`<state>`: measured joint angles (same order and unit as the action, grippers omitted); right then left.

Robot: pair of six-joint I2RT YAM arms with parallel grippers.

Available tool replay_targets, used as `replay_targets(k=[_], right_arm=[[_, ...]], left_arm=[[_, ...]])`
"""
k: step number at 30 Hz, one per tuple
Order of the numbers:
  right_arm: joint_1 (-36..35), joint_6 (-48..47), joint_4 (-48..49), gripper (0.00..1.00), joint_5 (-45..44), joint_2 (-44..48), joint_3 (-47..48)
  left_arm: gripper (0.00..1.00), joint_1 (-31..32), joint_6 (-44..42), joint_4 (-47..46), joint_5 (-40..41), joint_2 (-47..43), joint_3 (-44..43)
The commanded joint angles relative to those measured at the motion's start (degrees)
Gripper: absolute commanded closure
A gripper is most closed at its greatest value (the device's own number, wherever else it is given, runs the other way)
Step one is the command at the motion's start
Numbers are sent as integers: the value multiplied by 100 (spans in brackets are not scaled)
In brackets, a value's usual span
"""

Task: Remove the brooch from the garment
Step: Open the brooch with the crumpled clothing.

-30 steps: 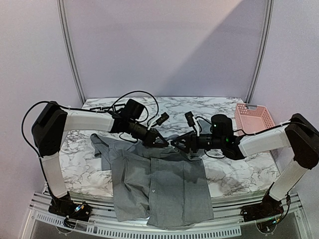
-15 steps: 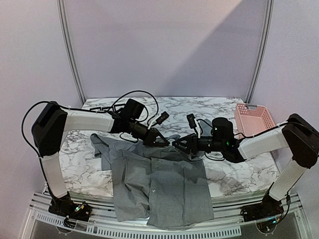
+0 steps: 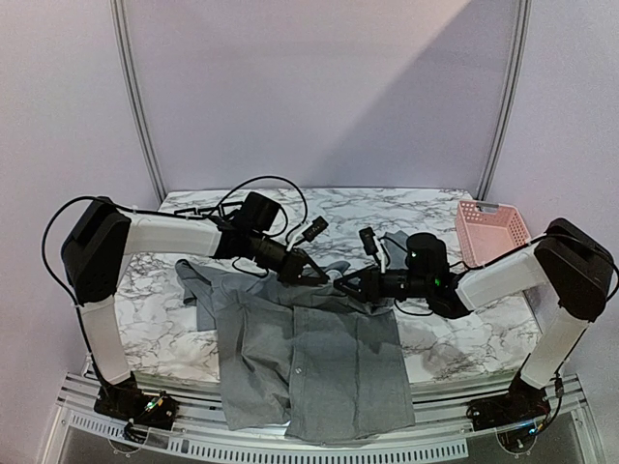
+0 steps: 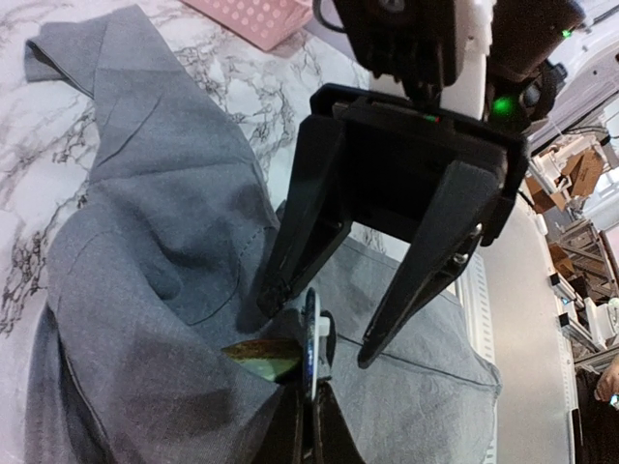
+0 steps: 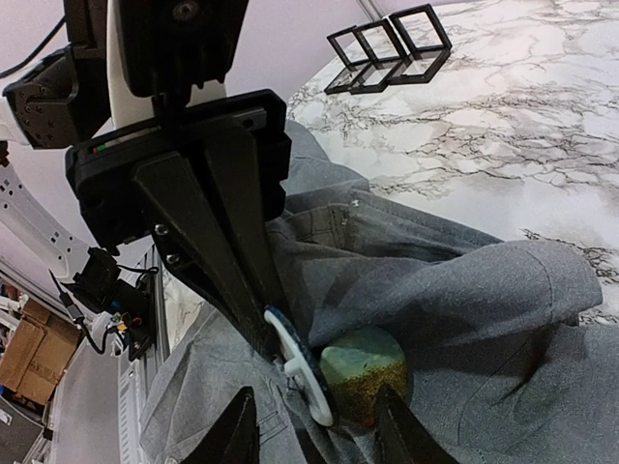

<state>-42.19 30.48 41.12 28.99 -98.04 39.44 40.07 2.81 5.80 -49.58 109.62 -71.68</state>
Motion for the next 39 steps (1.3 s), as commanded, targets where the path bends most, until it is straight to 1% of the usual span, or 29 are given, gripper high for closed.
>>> replay_targets(k=[1,16,22,30,39], right_arm=[[33,-15,21,63,-17,-151,96],[36,-22,-17,77,49,-333,221],[35,1,-39,78,38,-356,255],[33,60,-155,89,-103,-439,343],[35,177,-323,92,-125,-561,546]], left_arm=[[100,-13,1,-129,-123,-181,49],[100,-8,-8,-122,-114,-190,40],[100,-8,-31,-98,-112,-197,34],[100,0,-45,-78,-120,-214,31],[100,26,-112,6,-113,-214,6]])
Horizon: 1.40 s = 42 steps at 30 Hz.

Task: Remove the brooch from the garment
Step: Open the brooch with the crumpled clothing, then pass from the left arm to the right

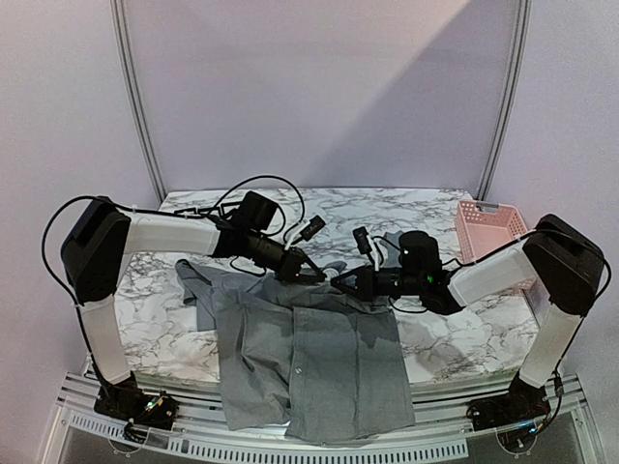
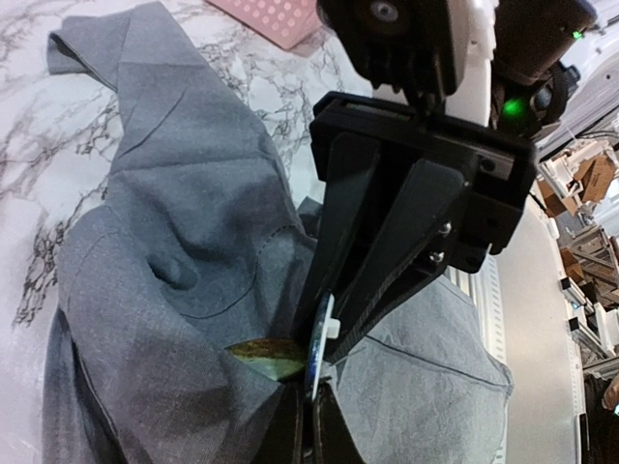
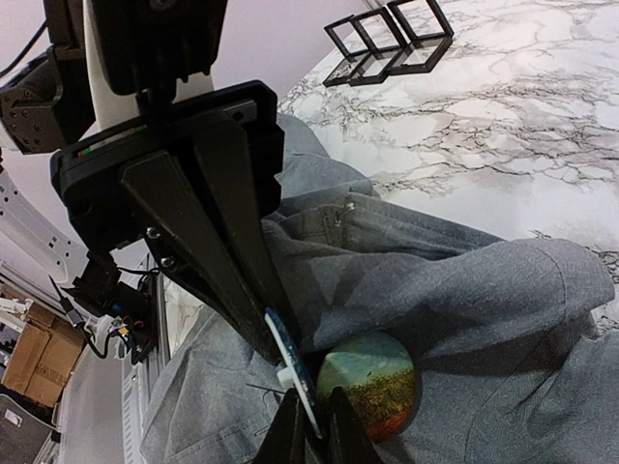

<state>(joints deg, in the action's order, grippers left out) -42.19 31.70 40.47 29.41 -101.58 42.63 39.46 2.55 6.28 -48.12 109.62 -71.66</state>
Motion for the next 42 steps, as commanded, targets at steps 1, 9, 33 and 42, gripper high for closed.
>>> replay_targets(k=[1,9,33,42], right_arm=[[38,72,-294,92,-172,-229,261],[36,68,-271,93,-147,-233,250],[228,67,205,79,346,296,-265],[229,57,194,89,490,197,-124]], left_arm=[[100,96,-87,-39,-259,-216,3],[100,63,-27,40,-51,-196,-76],[100,-86,-2,181,-330,-167,-226],[100,-88,-6,201,-338,-178,-228]])
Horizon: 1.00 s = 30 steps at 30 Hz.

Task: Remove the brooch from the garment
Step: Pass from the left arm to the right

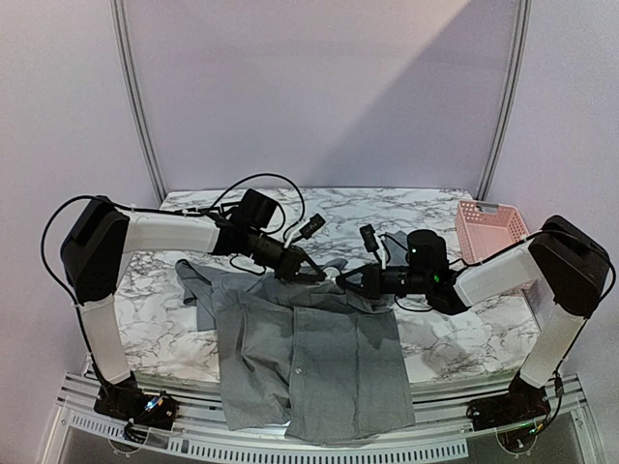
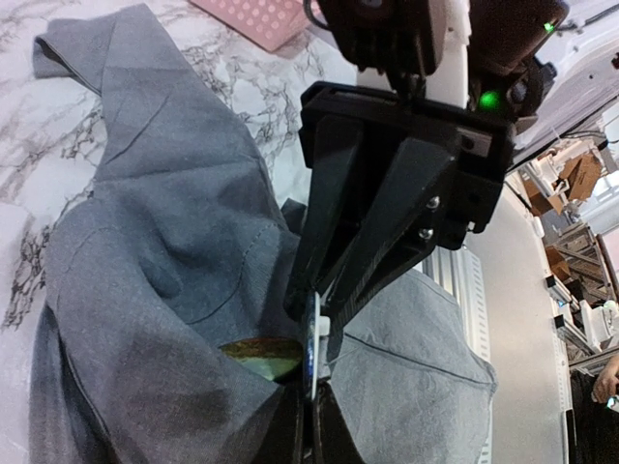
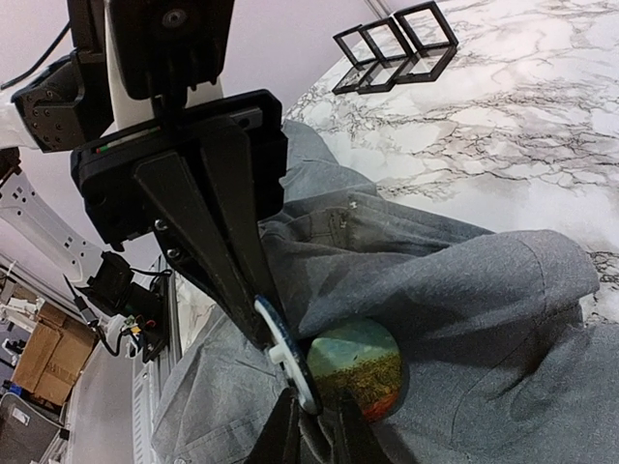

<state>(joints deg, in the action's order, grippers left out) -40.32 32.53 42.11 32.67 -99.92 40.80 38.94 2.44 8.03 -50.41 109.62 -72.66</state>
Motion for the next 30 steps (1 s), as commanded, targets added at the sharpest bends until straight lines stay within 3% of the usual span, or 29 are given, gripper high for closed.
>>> replay_targets(k=[1,13,17,21,25,27,30], right_arm=[[41,-28,18,90,191,2,80],[41,-28,48,91,399,-171,274],[40,-43,14,99,487,-242,333],[43,-28,42,100,415,-233,314],[39,-129,-38,100,18,-60,200],[37,-224,-176,100,-179,79,184],[18,-437,-509,100,-473,239,236]], left_arm=[[100,-34,3,31,-111,-186,-126],[100,-18,-7,57,-104,-169,-129],[100,-18,-6,53,-101,-168,-135],[98,-18,35,65,-39,-182,-152],[53,-79,108,334,81,-160,-345],[37,-131,91,464,209,-164,-434],[27,-221,248,111,437,-425,-234]])
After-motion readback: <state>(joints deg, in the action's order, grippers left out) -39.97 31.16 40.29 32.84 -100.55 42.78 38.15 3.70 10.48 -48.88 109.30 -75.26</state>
